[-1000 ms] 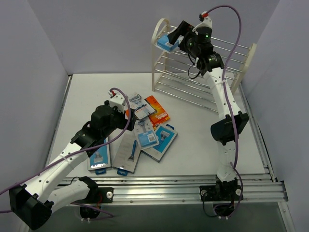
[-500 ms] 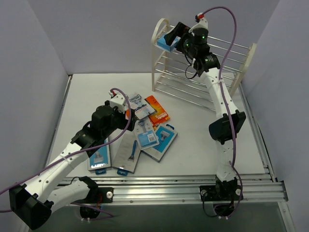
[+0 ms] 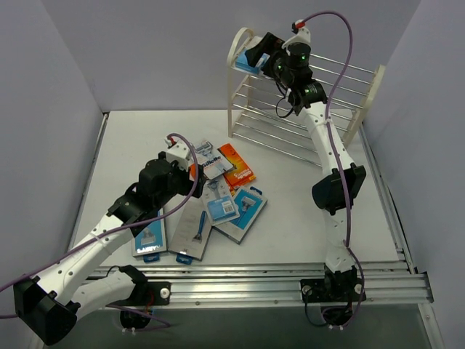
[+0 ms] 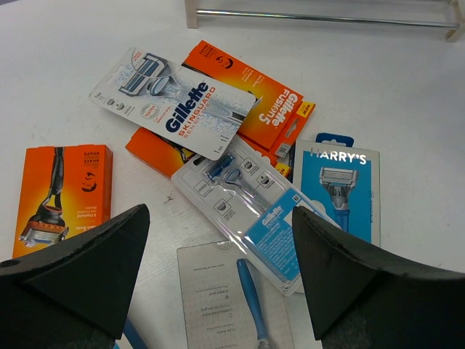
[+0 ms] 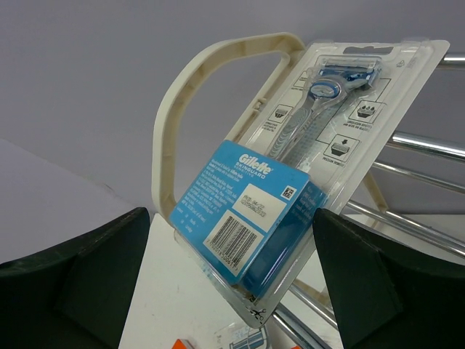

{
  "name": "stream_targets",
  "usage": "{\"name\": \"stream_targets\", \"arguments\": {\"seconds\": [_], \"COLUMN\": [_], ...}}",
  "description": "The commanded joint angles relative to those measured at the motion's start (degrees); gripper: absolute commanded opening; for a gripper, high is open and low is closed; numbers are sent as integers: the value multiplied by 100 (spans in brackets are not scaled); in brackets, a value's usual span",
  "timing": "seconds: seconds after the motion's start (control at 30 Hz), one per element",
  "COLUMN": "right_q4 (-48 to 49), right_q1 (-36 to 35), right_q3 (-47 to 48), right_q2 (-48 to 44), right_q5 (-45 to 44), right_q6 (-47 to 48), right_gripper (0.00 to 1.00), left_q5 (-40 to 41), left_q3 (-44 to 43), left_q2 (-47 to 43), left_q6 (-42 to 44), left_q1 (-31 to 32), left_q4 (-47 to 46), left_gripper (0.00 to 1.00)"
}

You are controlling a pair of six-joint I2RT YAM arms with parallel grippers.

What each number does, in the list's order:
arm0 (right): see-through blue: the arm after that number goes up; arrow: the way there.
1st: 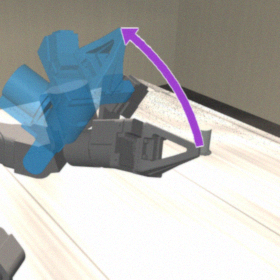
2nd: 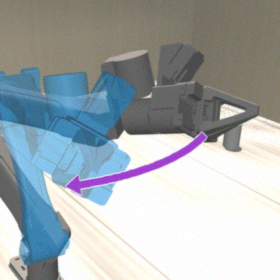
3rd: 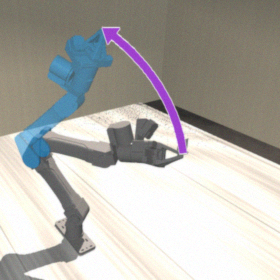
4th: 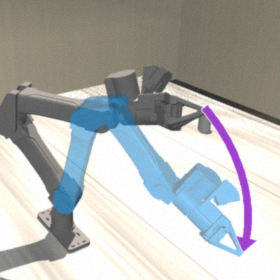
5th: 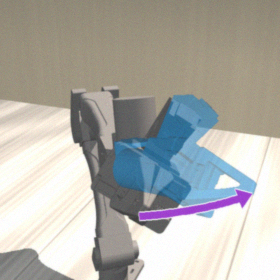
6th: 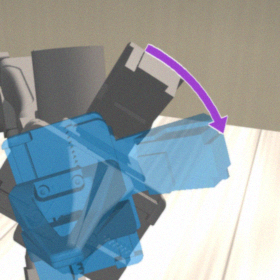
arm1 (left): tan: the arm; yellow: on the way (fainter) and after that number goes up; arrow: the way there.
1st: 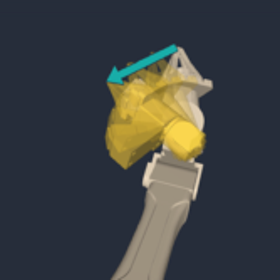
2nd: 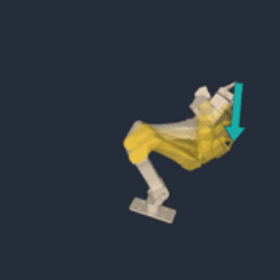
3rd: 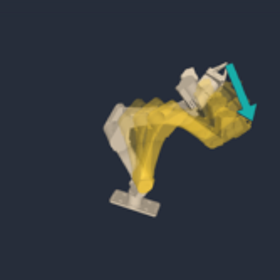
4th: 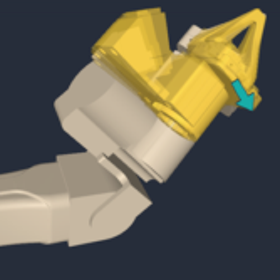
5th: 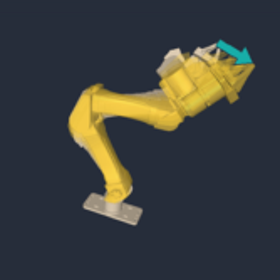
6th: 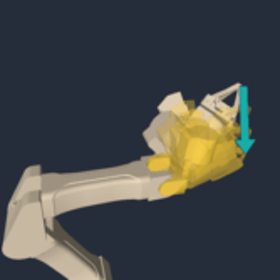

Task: Place and organize the shaving razors onto the shelf

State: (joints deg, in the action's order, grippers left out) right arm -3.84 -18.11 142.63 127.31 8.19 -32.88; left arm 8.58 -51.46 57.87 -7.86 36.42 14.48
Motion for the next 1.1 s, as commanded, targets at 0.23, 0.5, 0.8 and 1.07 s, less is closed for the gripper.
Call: {"name": "stream_targets", "arguments": {"seconds": [0.23,0.5,0.8,1.07], "right_q4": [146,67,76,120], "right_q1": [-70,26,36,-569], "right_q3": [29,-349,-1543,-3406], "right_q2": [-398,-909,-2007,-3404], "right_q5": [52,51,104,16], "right_q6": [177,317,537,1064], "right_gripper": [90,91,90,89], "left_q5": [56,-93,-102,29], "left_q3": [-171,-101,22,-83], "left_q2": [-74,-205,-381,84], "left_q6": [83,56,65,-93], "left_q1": [23,-100,-179,-241], "left_q4": [-33,-147,-332,-95], "left_gripper": [89,89,89,89]}}
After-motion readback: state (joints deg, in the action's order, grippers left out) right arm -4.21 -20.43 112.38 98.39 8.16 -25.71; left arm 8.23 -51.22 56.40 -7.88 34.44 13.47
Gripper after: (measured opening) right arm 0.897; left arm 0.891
